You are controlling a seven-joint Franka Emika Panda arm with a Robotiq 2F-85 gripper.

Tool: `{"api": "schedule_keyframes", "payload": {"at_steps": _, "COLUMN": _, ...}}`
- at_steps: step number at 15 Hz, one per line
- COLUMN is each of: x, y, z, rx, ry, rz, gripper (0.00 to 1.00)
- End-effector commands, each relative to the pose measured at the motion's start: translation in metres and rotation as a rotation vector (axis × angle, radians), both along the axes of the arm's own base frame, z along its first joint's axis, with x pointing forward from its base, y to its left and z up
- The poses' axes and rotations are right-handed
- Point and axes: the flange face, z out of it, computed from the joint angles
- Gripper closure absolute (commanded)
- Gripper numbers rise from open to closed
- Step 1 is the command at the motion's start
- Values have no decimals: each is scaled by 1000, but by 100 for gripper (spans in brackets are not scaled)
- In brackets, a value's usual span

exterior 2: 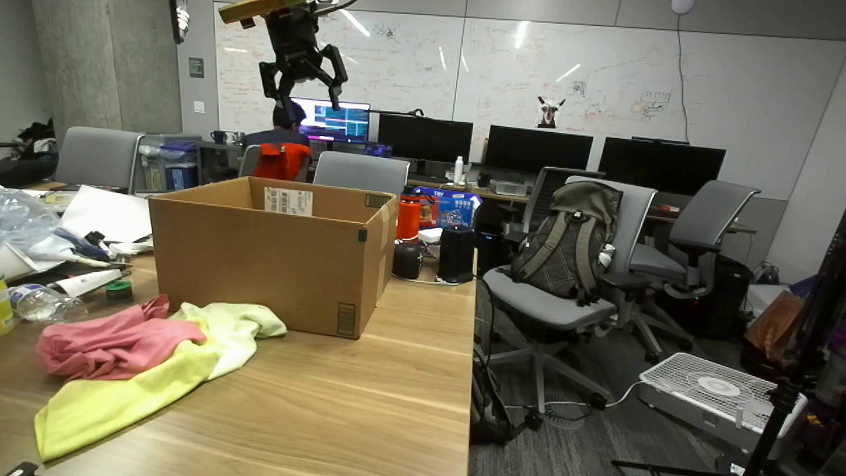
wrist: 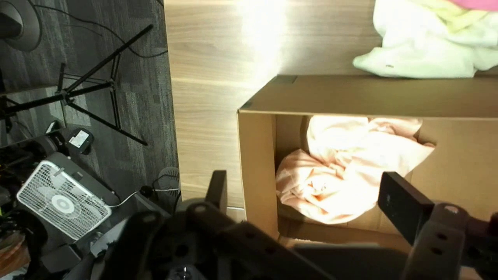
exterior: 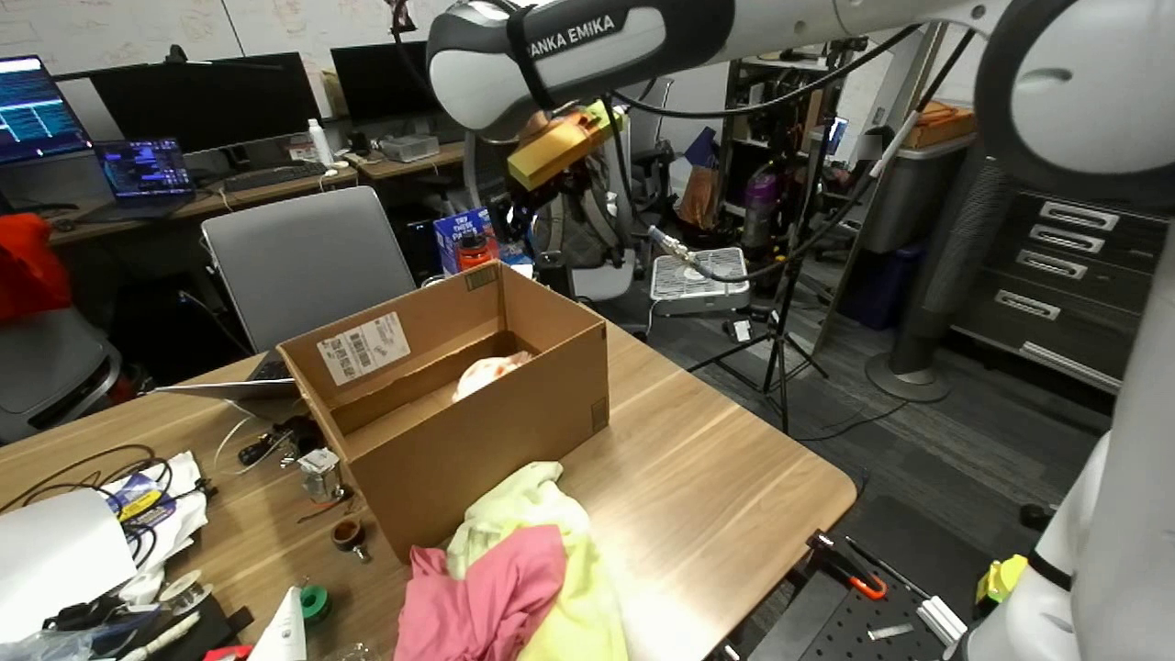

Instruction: Pick up the clothes from the table and put them in the box

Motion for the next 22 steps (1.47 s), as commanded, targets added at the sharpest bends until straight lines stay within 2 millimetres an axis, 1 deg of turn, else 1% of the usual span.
{"api": "schedule_keyframes", "payload": {"at_steps": 1, "x": -45, "y": -9, "z": -11, "rx": 32, "ry": 46, "rz": 41, "gripper": 0}}
{"api": "schedule_keyframes", "payload": {"at_steps": 4, "x": -69, "y": -15, "z": -33, "rx": 48, "ry": 91, "rz": 38, "gripper": 0}}
{"api": "schedule_keyframes", "payload": {"at_steps": 7, "x": -87, "y": -20, "z": -65, "rx": 59, "ry": 98, "rz": 24, "gripper": 0}}
{"api": "schedule_keyframes", "payload": {"at_steps": 10, "x": -100, "y": -19, "z": -104, "rx": 94, "ry": 129, "rz": 31, "gripper": 0}}
{"api": "schedule_keyframes", "payload": {"at_steps": 13, "x": -111, "y": -8, "z": -140, "rx": 120, "ry": 132, "rz": 59, "gripper": 0}}
{"api": "schedule_keyframes", "payload": {"at_steps": 15, "x": -118, "y": 4, "z": -160, "rx": 143, "ry": 127, "rz": 80, "gripper": 0}}
{"api": "schedule_keyframes", "payload": {"at_steps": 18, "x": -129, "y": 21, "z": -180, "rx": 167, "ry": 114, "rz": 117, "gripper": 0}}
{"api": "schedule_keyframes", "payload": {"at_steps": 22, "x": -144, "y": 45, "z": -196, "rx": 195, "ry": 110, "rz": 162, "gripper": 0}}
